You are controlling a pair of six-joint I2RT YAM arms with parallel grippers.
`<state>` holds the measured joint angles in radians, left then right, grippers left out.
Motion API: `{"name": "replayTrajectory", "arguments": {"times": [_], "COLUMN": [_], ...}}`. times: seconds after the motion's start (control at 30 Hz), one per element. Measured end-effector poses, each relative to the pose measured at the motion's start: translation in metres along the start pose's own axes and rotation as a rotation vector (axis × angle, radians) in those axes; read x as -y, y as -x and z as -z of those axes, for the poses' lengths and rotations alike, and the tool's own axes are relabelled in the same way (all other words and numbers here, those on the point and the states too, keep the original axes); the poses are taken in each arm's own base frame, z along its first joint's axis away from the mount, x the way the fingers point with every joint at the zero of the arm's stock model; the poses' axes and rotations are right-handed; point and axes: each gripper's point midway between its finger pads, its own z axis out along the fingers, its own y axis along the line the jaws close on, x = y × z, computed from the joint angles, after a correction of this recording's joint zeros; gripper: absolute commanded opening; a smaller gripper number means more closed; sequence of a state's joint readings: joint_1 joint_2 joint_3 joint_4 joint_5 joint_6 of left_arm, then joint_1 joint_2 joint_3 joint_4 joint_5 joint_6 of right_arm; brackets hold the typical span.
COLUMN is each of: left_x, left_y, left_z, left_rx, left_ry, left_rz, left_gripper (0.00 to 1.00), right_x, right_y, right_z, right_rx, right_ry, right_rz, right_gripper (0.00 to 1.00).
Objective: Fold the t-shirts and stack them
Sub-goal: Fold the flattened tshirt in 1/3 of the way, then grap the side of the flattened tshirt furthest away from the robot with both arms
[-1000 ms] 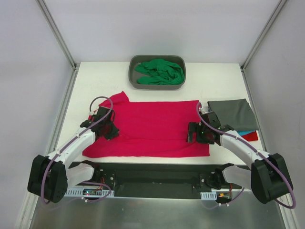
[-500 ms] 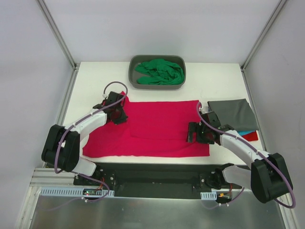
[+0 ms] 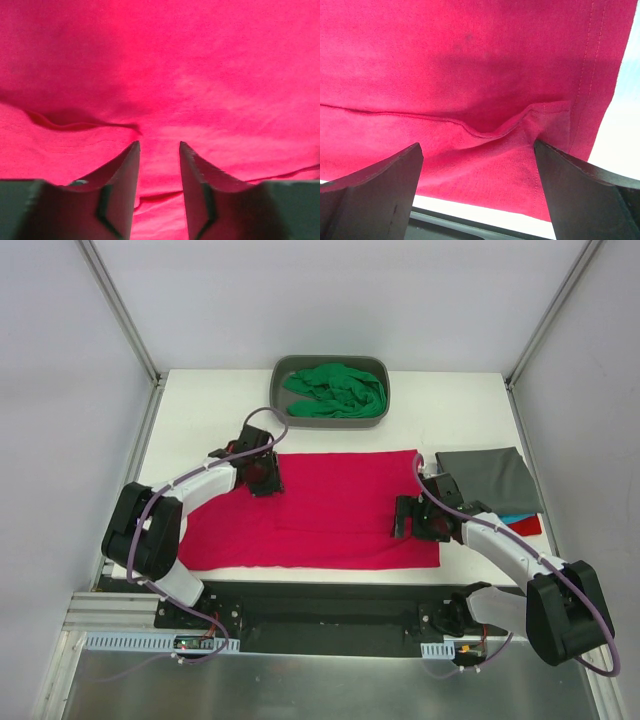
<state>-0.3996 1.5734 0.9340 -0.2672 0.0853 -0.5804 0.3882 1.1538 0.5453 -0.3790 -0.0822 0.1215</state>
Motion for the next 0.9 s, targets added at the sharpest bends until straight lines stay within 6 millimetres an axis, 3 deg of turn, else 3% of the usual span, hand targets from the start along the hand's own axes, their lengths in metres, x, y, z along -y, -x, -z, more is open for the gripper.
{"name": "replayTrajectory", "arguments": {"times": [0.13, 0.2, 0.37, 0.47, 0.57, 0.7, 0.8, 0.9], "left_x": [0.017, 0.022, 0.025, 0.022, 0.006, -0.02, -0.028, -0.03], "left_y": [0.009, 0.018, 0.062, 0.1, 0.13, 0.147, 0.15, 0.16], "left_z": [0.006, 0.01, 0.028, 0.044, 0.049, 0.024, -0.001, -0.015], "left_rx": [0.021, 0.046, 0.174, 0.263, 0.285, 0.219, 0.155, 0.118], "left_ry": [-0.042, -0.047, 0.02, 0.04, 0.033, 0.064, 0.087, 0.054], "left_rz": [-0.054, -0.079, -0.142, -0.178, -0.246, -0.365, -0.421, -0.4], "left_gripper": [0.73, 0.99, 0.99, 0.99, 0.99, 0.99, 0.99, 0.91], "right_x": [0.002, 0.003, 0.003, -0.005, -0.012, -0.01, -0.005, -0.002], "right_y": [0.0, -0.002, 0.001, 0.018, 0.039, 0.05, 0.049, 0.046], "right_z": [0.001, 0.003, 0.016, 0.031, 0.048, 0.056, 0.054, 0.05], "right_rx": [0.0, -0.001, 0.032, 0.108, 0.2, 0.256, 0.248, 0.223], "right_ry": [-0.008, -0.016, -0.008, 0.02, 0.043, 0.025, -0.002, -0.02], "right_rz": [0.001, 0.003, 0.006, 0.012, 0.021, 0.031, 0.032, 0.03], "right_gripper": [0.96, 0.96, 0.96, 0.96, 0.96, 0.96, 0.96, 0.96]}}
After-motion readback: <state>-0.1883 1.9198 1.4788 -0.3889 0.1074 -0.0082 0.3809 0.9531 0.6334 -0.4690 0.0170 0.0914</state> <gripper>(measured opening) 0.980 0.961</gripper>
